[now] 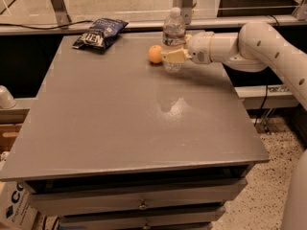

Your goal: Move water bottle near orange

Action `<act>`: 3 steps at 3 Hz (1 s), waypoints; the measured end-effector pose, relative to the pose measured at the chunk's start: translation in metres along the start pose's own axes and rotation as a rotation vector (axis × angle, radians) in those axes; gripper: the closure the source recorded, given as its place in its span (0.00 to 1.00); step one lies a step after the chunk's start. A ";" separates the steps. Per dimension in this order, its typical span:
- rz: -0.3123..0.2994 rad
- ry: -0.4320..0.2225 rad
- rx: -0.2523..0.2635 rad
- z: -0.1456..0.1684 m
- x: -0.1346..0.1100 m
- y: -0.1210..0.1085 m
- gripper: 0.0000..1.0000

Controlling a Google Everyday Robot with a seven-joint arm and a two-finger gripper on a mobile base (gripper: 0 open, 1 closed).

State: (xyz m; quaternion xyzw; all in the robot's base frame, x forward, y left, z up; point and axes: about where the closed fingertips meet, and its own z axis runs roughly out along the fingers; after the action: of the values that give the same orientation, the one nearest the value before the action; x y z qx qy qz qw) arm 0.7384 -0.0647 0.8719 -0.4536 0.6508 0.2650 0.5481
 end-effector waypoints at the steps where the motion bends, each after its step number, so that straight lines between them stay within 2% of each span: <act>1: -0.007 0.007 -0.003 -0.004 -0.001 -0.001 0.61; 3: -0.014 0.014 -0.008 -0.009 -0.002 -0.001 0.14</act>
Offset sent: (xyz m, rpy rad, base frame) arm -0.0048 -0.0174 0.0077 -0.0217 -0.0079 -0.0025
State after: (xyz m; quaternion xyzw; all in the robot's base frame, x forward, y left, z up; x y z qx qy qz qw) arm 0.7348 -0.0722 0.8765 -0.4620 0.6505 0.2606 0.5436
